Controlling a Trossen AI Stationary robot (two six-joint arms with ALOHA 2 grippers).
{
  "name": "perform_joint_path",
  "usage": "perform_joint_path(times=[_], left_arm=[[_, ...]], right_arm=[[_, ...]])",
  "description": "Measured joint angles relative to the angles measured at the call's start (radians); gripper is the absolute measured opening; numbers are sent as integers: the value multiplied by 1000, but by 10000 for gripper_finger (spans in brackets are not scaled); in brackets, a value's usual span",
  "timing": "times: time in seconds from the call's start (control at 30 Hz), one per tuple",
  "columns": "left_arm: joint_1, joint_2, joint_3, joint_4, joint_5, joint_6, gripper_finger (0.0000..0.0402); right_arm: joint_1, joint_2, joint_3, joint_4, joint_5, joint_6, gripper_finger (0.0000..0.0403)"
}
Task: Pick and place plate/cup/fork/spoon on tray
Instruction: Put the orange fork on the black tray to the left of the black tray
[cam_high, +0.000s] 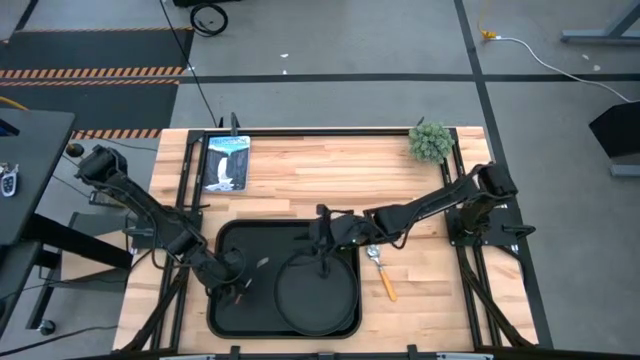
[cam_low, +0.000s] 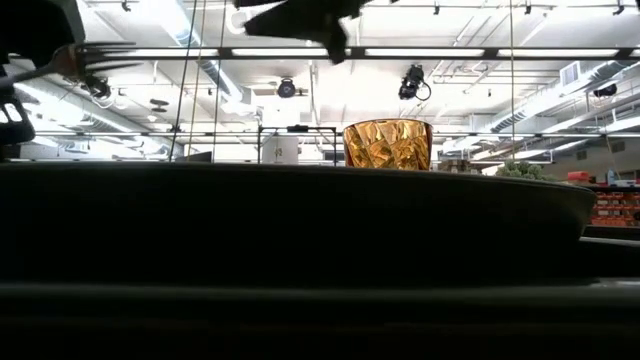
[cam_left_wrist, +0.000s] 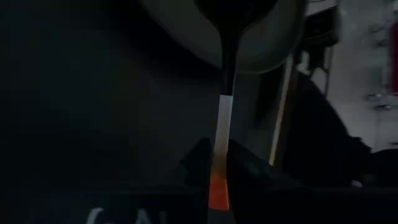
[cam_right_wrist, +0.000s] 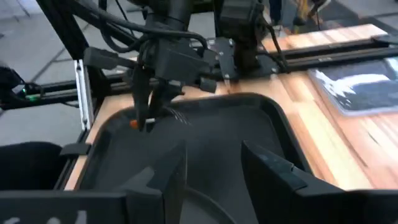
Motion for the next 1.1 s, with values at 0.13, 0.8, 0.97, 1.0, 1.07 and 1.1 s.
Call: perform_joint_path(times=[0.13,0.8,0.97,1.0,1.07,1.1], left_arm=[[2,0,0,24,-3,18,43],[9,0,0,50,-3,72,43],[9,0,0,72,-3,98,43],[9,-1,0,78,-3,101,43],[9,0,0,88,-3,115,43],[9,-1,0,94,-3,120,43]], right_arm=[[12,74,30,7,1,-28,158],[2,300,313,-70,-47,-534,158],[-1,306,312,-38,-72,-607,158],[-4,306,312,-24,-94,-608,158],[-11,305,312,-7,-142,-623,157],[-15,305,312,2,-165,-634,157]])
